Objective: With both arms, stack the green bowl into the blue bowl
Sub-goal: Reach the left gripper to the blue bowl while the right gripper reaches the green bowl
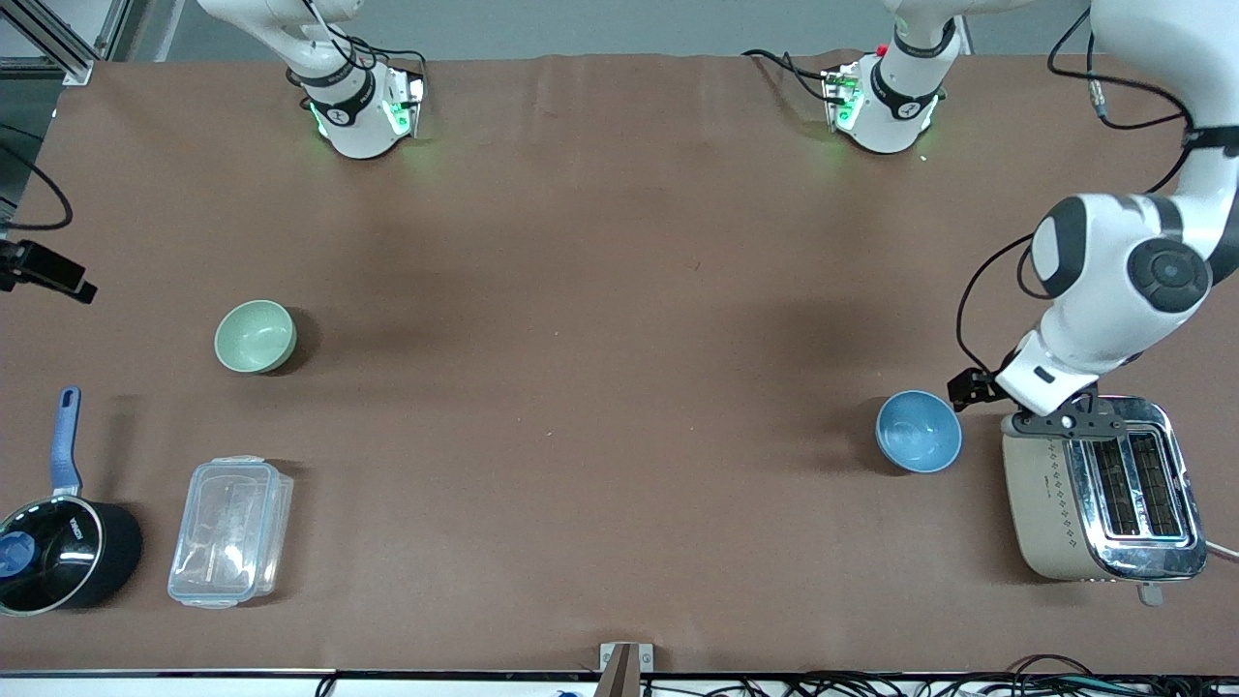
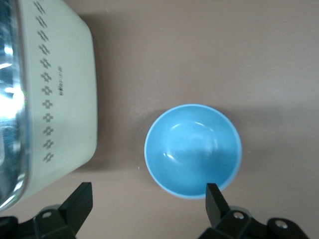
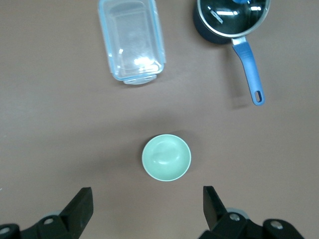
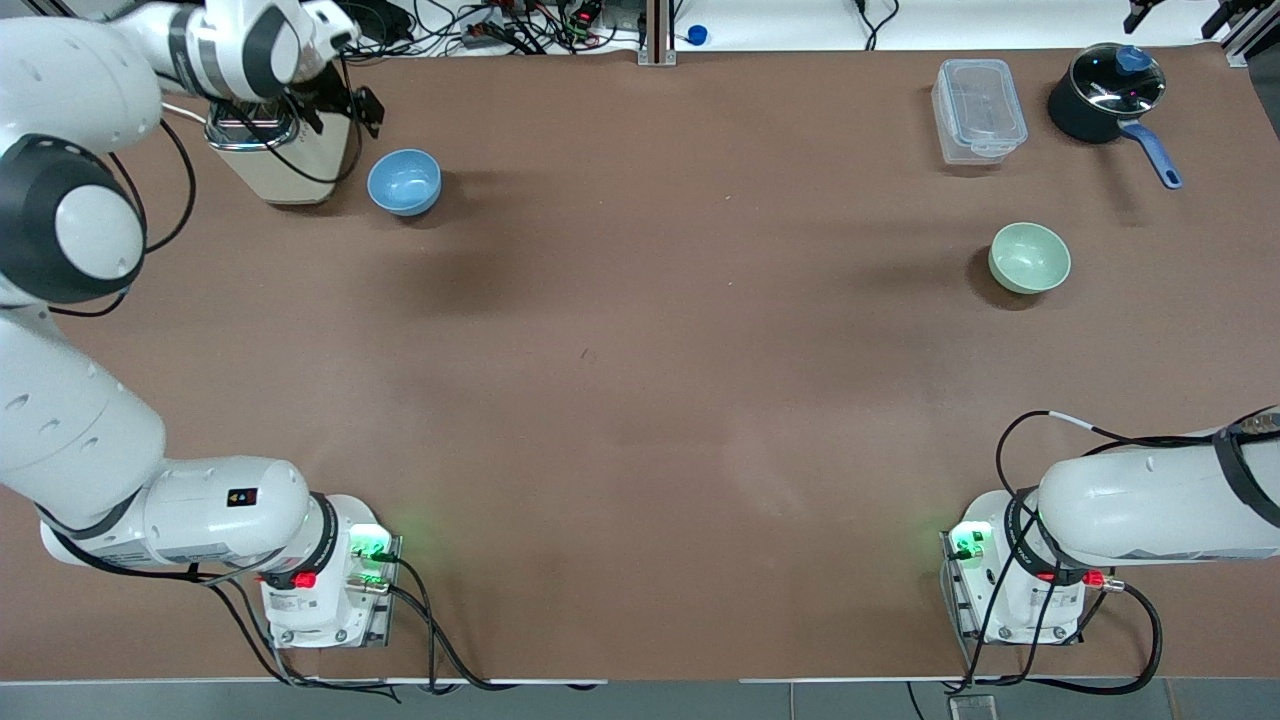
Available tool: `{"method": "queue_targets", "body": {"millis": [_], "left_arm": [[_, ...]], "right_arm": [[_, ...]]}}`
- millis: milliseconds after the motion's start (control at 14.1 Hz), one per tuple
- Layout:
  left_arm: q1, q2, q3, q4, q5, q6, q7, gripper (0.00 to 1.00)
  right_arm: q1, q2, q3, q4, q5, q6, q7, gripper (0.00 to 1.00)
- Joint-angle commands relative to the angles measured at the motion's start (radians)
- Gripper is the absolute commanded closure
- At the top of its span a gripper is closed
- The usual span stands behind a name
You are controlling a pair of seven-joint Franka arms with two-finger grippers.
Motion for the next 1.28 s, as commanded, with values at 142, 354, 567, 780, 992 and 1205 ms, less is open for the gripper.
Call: {"method": "queue_targets", "body": {"millis": [142,354,567,780,992,1205], "left_arm": [[0.029,0.15,-0.003,-0.001,0.018,0.143,-0.002,0.09],[0.037,0.207,-0.003,0.005,0.018,0.192,-0.005,0.35],[0.037,0.23,-0.004,0.016,0.017,0.194,-0.011,0.75],[0.025,0.229,-0.007,0.028,0.018,0.192,-0.067,1.0],[0.008,0.213,-0.051,0.038,0.015,0.188,-0.132,1.0],[0.002,0.192,-0.171,0.039,0.014,0.177,-0.288,1.0]], "right_arm": [[-0.001,0.033,-0.061,-0.205,0.027,0.21,-0.045,0.02],[-0.002,0.051,-0.09,-0.375,0.095,0.388,-0.115,0.02],[-0.019,0.145,-0.113,-0.431,0.176,0.47,-0.201,0.01],[-0.027,0.237,-0.157,-0.435,0.311,0.489,-0.376,0.02],[-0.035,0.323,-0.18,-0.452,0.447,0.505,-0.564,0.02],[-0.038,0.383,-0.205,-0.455,0.547,0.508,-0.718,0.04]]}}
